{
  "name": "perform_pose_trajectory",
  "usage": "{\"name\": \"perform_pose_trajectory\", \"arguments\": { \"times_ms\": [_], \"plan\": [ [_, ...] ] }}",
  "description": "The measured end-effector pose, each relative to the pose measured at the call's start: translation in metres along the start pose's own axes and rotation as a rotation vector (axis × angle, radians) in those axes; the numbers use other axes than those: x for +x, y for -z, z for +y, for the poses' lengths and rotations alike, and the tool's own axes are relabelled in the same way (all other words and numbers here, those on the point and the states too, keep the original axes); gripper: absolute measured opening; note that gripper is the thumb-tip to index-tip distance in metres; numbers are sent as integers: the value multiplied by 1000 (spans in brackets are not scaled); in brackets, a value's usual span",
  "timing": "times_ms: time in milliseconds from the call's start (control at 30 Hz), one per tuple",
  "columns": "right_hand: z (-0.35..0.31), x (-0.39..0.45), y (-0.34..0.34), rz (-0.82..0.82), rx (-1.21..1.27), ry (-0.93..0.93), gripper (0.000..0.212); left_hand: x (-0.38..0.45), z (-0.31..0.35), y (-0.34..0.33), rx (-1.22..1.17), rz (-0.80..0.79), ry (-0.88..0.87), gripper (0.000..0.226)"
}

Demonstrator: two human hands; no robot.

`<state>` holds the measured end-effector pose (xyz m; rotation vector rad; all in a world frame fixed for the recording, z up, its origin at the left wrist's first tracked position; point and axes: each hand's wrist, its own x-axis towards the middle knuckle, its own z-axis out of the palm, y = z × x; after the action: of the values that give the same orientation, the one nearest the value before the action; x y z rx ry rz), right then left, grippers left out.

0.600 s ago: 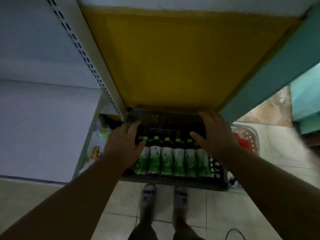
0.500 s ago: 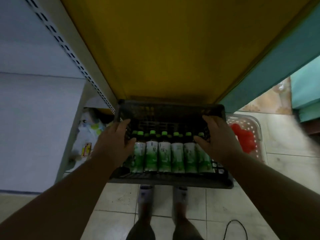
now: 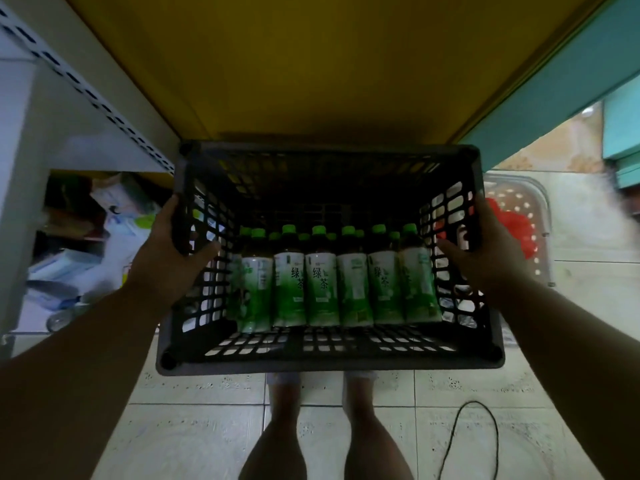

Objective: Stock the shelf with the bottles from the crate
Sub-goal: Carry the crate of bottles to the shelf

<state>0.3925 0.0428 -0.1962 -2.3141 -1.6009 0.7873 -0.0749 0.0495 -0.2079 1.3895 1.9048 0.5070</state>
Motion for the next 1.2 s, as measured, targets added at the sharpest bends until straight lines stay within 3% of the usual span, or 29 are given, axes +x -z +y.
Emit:
{"name": "perform_pose_trajectory", "arguments": {
  "times_ms": [233, 367, 633, 933, 1100, 1200],
  "plan": [
    [15, 6, 6, -190, 281, -49, 117, -4, -10, -5, -108, -73, 53, 109],
    [18, 10, 3, -159, 313, -24, 122, 1, -10, -2, -178, -160, 48, 118],
    [12, -13, 23, -125, 330, 14, 120, -35, 7, 5, -226, -5, 61, 115],
    [-18, -103, 171, -85, 319, 77, 114, -149, 105, 77, -247, 28, 51, 113],
    [-22, -122, 238, -184, 259, 210, 120, -245, 154, 98, -291, 136, 107, 114],
    [-39, -131, 265, -227, 199, 317, 123, -312, 178, 103, -255, 286, 158, 106]
  ]
}}
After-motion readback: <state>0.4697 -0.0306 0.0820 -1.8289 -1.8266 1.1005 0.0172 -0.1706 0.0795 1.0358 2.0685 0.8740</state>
